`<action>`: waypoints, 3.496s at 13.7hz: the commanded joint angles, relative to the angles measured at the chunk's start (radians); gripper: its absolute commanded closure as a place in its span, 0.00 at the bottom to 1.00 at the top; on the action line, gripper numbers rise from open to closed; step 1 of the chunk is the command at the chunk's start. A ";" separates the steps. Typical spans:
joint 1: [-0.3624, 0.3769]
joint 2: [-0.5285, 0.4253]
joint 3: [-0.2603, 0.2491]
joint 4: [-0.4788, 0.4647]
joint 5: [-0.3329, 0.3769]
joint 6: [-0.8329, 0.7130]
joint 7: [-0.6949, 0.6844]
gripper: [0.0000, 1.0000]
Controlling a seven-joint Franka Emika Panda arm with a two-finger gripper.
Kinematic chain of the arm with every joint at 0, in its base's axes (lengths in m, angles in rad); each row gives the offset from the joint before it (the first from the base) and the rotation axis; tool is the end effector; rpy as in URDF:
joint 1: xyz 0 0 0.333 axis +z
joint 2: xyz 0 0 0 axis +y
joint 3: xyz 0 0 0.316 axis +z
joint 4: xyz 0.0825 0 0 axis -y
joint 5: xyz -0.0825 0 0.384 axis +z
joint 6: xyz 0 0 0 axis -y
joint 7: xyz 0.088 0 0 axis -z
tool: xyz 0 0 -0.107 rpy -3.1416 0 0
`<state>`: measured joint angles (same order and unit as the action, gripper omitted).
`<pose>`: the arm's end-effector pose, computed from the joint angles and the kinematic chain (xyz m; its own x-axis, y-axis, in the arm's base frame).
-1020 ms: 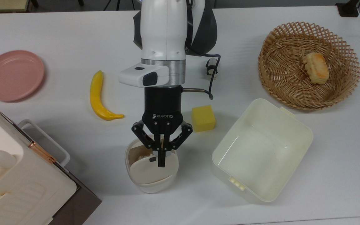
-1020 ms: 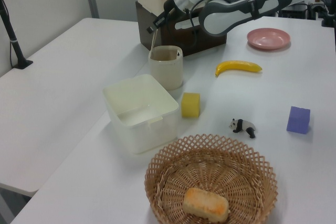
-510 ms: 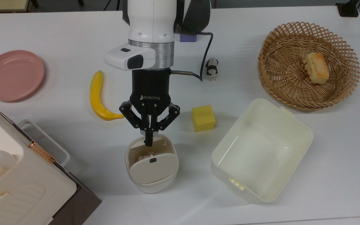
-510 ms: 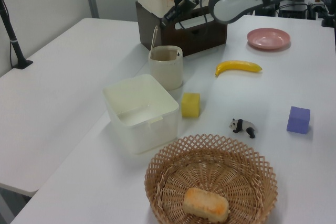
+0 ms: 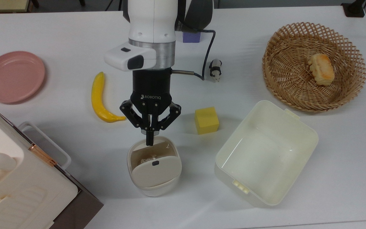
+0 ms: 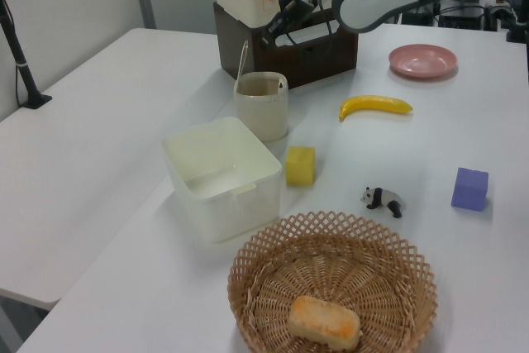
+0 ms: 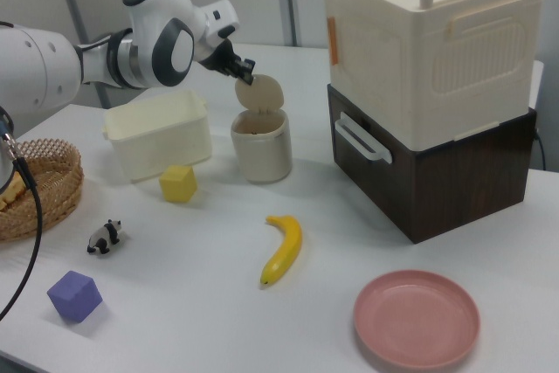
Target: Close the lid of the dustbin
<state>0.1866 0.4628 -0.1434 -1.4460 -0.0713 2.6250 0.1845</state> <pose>0.7384 0.0559 0.5090 0.7458 -0.0366 0.6652 -0.0569 -0.9983 0.0089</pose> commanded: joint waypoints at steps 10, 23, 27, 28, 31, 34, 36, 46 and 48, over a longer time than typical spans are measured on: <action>0.010 0.115 -0.015 0.035 -0.010 0.260 0.015 0.98; -0.003 0.100 -0.016 0.090 -0.004 0.262 0.016 0.98; 0.004 0.207 -0.045 0.194 -0.004 0.311 0.016 0.98; 0.004 0.211 -0.045 0.194 -0.004 0.325 0.016 0.98; 0.005 0.209 -0.044 0.179 -0.004 0.317 0.016 0.98; 0.007 0.200 -0.044 0.138 0.002 0.308 0.016 0.98; 0.005 0.185 -0.042 0.136 0.005 0.244 0.016 0.98; 0.011 0.108 0.002 -0.068 0.010 0.098 0.013 1.00; 0.016 0.117 0.002 -0.080 0.010 0.099 0.012 1.00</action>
<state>0.1890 0.6155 -0.1422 -1.4460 -0.0693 2.7423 0.1855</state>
